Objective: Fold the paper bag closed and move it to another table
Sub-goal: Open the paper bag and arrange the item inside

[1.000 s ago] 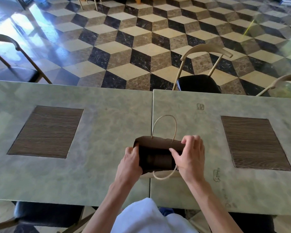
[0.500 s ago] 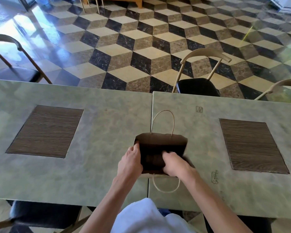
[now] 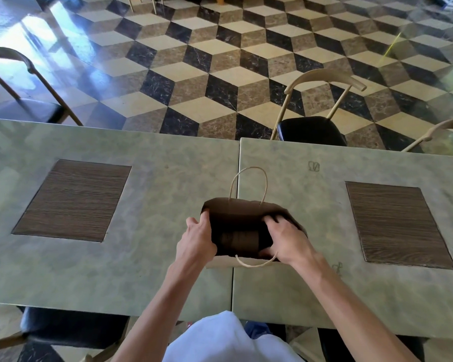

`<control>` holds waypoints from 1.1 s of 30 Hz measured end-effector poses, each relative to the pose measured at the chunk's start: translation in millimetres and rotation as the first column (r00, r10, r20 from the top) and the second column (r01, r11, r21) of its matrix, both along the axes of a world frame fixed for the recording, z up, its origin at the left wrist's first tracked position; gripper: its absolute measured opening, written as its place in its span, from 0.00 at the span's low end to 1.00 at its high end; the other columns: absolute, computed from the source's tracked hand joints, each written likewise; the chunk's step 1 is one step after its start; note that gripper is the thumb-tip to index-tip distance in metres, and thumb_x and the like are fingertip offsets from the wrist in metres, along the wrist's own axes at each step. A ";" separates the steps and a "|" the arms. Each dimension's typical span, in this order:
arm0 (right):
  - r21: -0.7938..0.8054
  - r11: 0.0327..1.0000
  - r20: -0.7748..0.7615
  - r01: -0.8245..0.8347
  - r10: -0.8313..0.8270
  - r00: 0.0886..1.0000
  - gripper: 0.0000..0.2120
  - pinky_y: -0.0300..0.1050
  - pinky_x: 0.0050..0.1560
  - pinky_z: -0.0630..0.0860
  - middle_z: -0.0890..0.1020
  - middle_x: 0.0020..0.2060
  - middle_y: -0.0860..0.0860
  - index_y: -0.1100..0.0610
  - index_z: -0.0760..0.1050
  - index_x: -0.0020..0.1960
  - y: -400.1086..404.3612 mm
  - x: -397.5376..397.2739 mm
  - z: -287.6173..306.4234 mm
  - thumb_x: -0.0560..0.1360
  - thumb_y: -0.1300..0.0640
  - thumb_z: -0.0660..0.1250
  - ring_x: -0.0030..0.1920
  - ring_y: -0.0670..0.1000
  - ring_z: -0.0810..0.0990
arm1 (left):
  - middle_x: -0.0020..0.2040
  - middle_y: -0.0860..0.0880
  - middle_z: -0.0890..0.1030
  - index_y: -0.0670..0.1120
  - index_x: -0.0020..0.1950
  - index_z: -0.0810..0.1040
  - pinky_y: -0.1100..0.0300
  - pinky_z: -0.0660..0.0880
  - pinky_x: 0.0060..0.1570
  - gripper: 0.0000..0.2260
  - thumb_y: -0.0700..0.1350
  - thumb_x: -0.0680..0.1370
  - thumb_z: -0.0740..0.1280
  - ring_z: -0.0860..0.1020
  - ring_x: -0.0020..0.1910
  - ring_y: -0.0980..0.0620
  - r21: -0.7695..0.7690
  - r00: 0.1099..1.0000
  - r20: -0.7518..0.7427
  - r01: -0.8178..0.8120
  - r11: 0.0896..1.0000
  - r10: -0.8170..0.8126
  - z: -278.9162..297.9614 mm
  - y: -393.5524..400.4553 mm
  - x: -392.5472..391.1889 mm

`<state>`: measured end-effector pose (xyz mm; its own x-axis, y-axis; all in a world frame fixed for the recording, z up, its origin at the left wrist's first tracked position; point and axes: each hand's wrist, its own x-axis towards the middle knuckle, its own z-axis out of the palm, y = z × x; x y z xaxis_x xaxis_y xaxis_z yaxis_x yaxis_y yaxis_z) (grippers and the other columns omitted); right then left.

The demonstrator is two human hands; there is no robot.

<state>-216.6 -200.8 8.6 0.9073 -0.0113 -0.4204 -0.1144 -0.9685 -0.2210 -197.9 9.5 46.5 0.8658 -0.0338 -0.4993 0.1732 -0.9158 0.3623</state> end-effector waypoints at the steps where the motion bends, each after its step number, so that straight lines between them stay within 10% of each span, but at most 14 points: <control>1: -0.011 1.000 0.027 -0.026 0.026 0.999 0.33 0.56 0.53 0.80 0.77 0.59 0.54 0.52 0.68 0.65 -0.4 0.3 1.9 0.63 0.52 0.76 0.60 0.59 0.77 | 0.53 0.46 0.64 0.54 0.74 0.53 0.49 0.76 0.42 0.36 0.34 0.70 0.61 0.72 0.42 0.41 0.002 1.000 0.010 -0.005 1.000 0.005 1.5 0.8 3.4; 9: -0.363 0.911 0.207 -0.197 0.285 0.936 0.30 0.53 0.53 0.65 0.82 0.50 0.50 0.53 0.77 0.57 -16.2 14.4 18.3 0.59 0.43 0.77 0.55 0.55 0.75 | 0.56 0.44 0.64 0.57 0.75 0.51 0.47 0.79 0.44 0.39 0.33 0.70 0.60 0.75 0.42 0.41 -0.030 0.999 0.004 0.035 0.999 -0.035 6.8 0.5 33.8; 19: -0.361 0.931 0.264 -0.047 0.151 0.953 0.48 0.64 0.61 0.61 0.68 0.70 0.48 0.51 0.72 0.66 -33.5 24.0 32.0 0.51 0.32 0.78 0.61 0.58 0.69 | 0.49 0.47 0.63 0.62 0.74 0.44 0.49 0.76 0.44 0.41 0.34 0.70 0.59 0.74 0.43 0.40 -0.059 0.993 -0.084 0.079 0.995 -0.084 -9.7 11.3 51.8; 26: -0.215 0.974 0.044 0.064 -0.055 0.997 0.50 0.49 0.47 0.72 0.83 0.49 0.51 0.44 0.52 0.77 -36.2 31.0 29.4 0.64 0.33 0.73 0.52 0.55 0.81 | 0.57 0.50 0.71 0.64 0.75 0.43 0.56 0.75 0.43 0.46 0.31 0.68 0.61 0.69 0.51 0.48 -0.199 0.992 -0.100 0.056 0.978 -0.077 -30.4 13.4 52.2; 33: 0.066 0.976 -0.063 0.205 -0.201 0.977 0.51 0.52 0.39 0.78 0.70 0.27 0.46 0.41 0.51 0.76 -36.3 32.1 29.1 0.64 0.48 0.80 0.34 0.55 0.77 | 0.51 0.52 0.68 0.63 0.76 0.43 0.67 0.67 0.27 0.46 0.29 0.69 0.60 0.71 0.45 0.48 -0.181 0.983 -0.178 0.020 0.983 -0.053 -18.0 12.0 55.8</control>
<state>-184.5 -237.1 37.7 0.8643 -0.1608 -0.4766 -0.3214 -0.9054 -0.2773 -142.1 21.5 28.4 0.7580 -0.1665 -0.6306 0.2183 -0.8464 0.4858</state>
